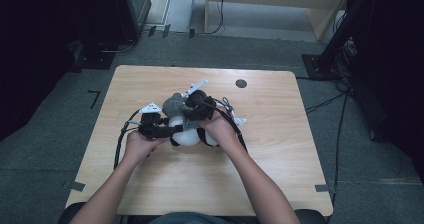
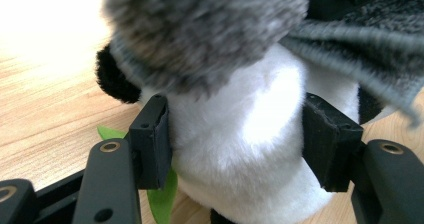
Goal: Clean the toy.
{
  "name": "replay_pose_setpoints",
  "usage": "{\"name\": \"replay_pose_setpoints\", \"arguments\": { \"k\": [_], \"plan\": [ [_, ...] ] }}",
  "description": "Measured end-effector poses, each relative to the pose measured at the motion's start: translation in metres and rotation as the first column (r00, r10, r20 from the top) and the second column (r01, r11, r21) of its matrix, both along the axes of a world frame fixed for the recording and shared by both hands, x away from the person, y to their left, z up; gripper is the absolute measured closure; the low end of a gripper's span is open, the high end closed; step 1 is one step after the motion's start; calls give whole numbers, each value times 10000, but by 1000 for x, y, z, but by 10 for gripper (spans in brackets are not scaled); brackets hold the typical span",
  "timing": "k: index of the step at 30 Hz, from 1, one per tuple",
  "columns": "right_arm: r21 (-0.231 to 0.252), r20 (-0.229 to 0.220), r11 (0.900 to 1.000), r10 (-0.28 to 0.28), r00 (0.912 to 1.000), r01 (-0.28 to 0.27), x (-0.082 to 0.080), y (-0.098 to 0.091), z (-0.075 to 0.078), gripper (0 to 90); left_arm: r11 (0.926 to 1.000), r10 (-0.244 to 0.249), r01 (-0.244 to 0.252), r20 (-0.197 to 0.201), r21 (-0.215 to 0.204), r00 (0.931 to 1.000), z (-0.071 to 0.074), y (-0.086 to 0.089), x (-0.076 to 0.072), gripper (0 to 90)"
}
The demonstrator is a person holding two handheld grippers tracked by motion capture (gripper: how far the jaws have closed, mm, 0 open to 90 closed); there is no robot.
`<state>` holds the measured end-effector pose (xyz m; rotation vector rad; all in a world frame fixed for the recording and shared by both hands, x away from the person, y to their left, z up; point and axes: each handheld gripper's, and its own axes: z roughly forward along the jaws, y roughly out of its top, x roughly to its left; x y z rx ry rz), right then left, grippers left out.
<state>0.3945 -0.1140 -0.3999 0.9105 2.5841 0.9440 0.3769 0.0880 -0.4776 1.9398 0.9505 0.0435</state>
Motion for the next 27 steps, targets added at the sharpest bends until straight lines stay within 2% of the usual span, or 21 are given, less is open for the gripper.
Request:
{"name": "replay_pose_setpoints", "arguments": {
  "k": [6,8,11,13,23,27],
  "plan": [
    [-94,-194,9998,-201,9996,199,0,-16,3,758,10000,-10,10,21,30,10000,0,0,0,374],
    [3,-280,9995,-316,9991,316,0,-24,4,757,10000,-24,24,2,52,10000,0,0,0,370],
    [475,-580,9977,-447,9973,475,1,-39,5,761,9999,-45,45,44,101,10000,1,-1,0,369],
    [569,-577,9968,-520,9970,553,0,-47,6,762,9999,-51,51,53,88,10000,1,-1,0,369],
    [434,-300,9955,-836,9961,848,-5,-71,14,763,10000,5,-5,33,-19,10000,1,-1,0,369],
    [569,-352,9920,-1109,9932,1128,-7,-85,17,767,10000,14,-14,68,9,10000,1,-2,0,369]
  ]
}}
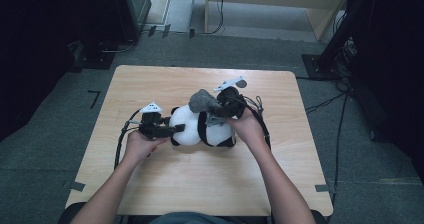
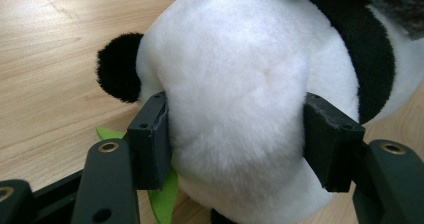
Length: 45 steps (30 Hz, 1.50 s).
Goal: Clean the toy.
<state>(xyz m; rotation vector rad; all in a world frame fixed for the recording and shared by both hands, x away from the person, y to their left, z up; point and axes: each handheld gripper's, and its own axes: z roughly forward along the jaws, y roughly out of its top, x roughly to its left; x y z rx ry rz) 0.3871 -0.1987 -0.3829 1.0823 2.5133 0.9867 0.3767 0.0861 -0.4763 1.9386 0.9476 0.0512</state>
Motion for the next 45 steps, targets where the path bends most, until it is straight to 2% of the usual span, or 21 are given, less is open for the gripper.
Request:
{"name": "replay_pose_setpoints", "arguments": {
  "k": [7,14,16,18,21,23,25,27,29,32,34,36,40,45],
  "plan": [
    [403,112,9980,-482,9988,477,-7,-30,1,769,10000,-39,39,-18,-90,10000,-1,1,1,368],
    [770,343,9911,-1117,9932,1088,-20,-59,-6,770,9999,-63,63,-18,-110,10000,-1,1,1,366],
    [982,186,9850,-1447,9893,1422,-21,-71,-12,770,9998,-61,61,-16,-173,10000,-1,2,1,366],
    [876,-23,9831,-1612,9869,1608,-19,-79,-16,772,9998,-86,86,25,-194,10000,-2,2,1,368],
    [551,-121,9759,-2107,9775,2110,-17,-92,-19,777,9996,-143,144,39,-229,9999,-2,3,1,369],
    [694,-91,9704,-2314,9728,2315,-15,-100,-17,778,9995,-137,138,33,-292,9999,-2,3,0,370],
    [912,58,9653,-2462,9692,2446,-15,-102,-8,778,9993,-84,83,-12,-366,10000,-2,3,-2,373],
    [1013,433,9679,-2354,9709,2301,-18,-96,5,778,9993,-26,27,19,-375,10000,-1,2,-3,373],
    [1041,883,9748,-2067,9744,1974,-21,-81,20,778,9994,63,-62,42,-341,10000,0,1,-6,371],
    [1080,1321,9838,-1571,9787,1433,-24,-56,34,776,9990,223,-220,73,-396,9997,-1,0,-8,369],
    [1094,1514,9881,-1244,9806,1084,-25,-40,37,774,9988,292,-287,137,-404,9995,-1,-1,-10,369],
    [1054,1564,9918,-888,9837,727,-22,-22,36,775,9985,355,-347,181,-420,9992,-1,-2,-10,369],
    [524,1292,9986,-148,9915,80,-14,15,21,773,9986,429,-419,311,-329,9986,-1,-3,-12,366],
    [215,1170,9981,541,9917,-569,-11,48,6,771,9986,488,-478,424,-238,9979,-1,-3,-15,362]
  ]
}}
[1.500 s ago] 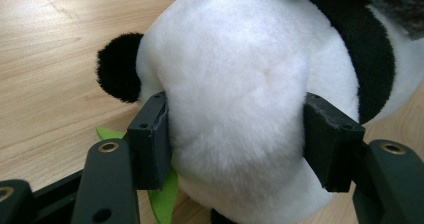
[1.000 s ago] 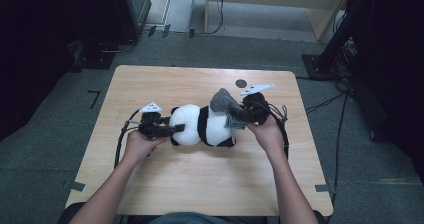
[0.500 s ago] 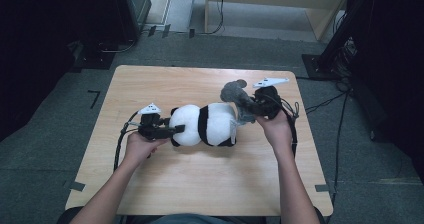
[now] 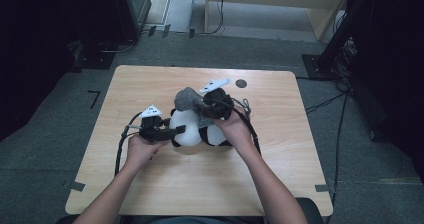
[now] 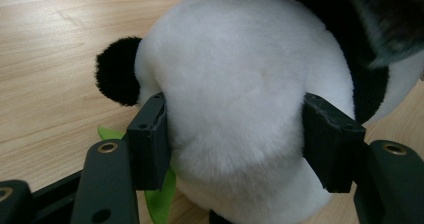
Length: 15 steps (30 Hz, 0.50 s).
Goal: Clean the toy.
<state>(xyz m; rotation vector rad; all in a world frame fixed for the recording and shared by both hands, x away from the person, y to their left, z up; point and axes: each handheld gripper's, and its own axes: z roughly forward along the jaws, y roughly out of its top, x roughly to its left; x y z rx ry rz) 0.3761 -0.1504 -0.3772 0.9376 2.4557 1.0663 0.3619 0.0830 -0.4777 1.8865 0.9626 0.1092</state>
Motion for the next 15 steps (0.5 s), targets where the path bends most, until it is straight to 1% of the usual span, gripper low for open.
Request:
{"name": "replay_pose_setpoints", "arguments": {
  "k": [4,6,7,8,9,10,11,13,15],
  "plan": [
    [-9,-324,9995,326,9989,-327,1,19,-10,770,10000,60,-60,47,-32,10000,-1,0,-1,361],
    [19,-514,9981,608,9968,-608,1,30,-17,768,10000,92,-92,7,-36,10000,-1,0,-1,361],
    [-40,-612,9975,695,9957,-698,1,35,-21,767,9999,142,-142,-75,13,9999,-2,1,-1,360],
    [-252,-644,9968,737,9952,-755,1,40,-27,767,9999,150,-150,-111,37,9998,-3,1,-1,360],
    [-377,-527,9965,732,9959,-752,0,42,-29,768,9998,173,-174,-150,-23,9997,-4,2,-1,360],
    [-435,-374,9963,723,9967,-739,0,42,-31,769,9998,157,-158,-155,-72,9998,-4,2,0,360],
    [-455,-317,9965,687,9971,-701,0,41,-32,769,9999,147,-148,-126,-77,9998,-5,2,0,361],
    [-534,-272,9968,576,9980,-589,1,37,-31,769,9998,150,-151,-114,-99,9998,-5,2,1,365],
    [-558,-251,9978,357,9990,-370,3,28,-31,769,9998,138,-140,-156,-124,9998,-6,2,2,368]
  ]
}}
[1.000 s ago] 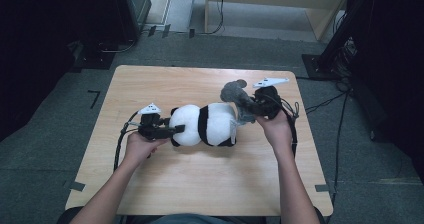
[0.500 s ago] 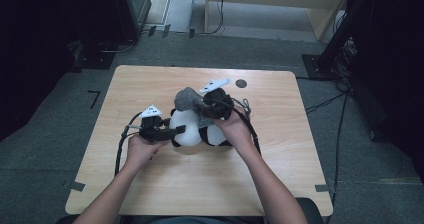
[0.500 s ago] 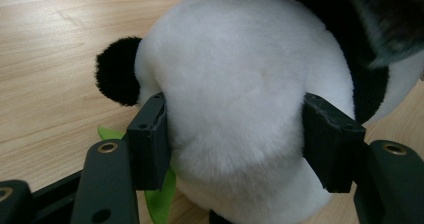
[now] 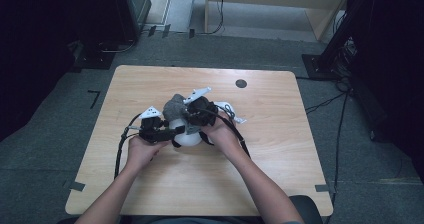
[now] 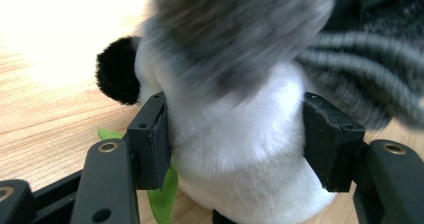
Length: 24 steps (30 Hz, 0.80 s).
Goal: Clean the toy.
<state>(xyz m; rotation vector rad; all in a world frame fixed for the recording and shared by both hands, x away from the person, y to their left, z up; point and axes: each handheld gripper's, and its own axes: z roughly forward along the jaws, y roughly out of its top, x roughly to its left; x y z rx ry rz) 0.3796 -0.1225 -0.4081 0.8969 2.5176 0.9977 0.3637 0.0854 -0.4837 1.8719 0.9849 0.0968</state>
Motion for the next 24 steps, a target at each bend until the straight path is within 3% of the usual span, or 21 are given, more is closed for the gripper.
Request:
{"name": "replay_pose_setpoints", "arguments": {
  "k": [5,12,15,19,22,24],
  "plan": [
    [-197,130,9982,-568,9983,570,1,-23,5,770,10000,-44,44,-3,-14,10000,0,0,1,369],
    [194,164,9932,-1151,9932,1148,2,-55,14,772,9999,-38,37,-87,-157,10000,0,0,2,371],
    [423,163,9849,-1684,9856,1676,3,-75,19,774,9999,-76,75,-122,-117,9999,0,0,2,371],
    [952,-93,9752,-2000,9798,1999,2,-96,17,775,9999,-124,124,-84,-105,9999,1,0,4,370],
    [857,2,9672,-2401,9708,2392,2,-109,16,776,9998,-142,140,-161,-127,9998,1,0,5,370],
    [1012,-187,9586,-2655,9639,2660,3,-119,15,778,9997,-194,192,-188,-126,9996,1,1,6,370]
  ]
}}
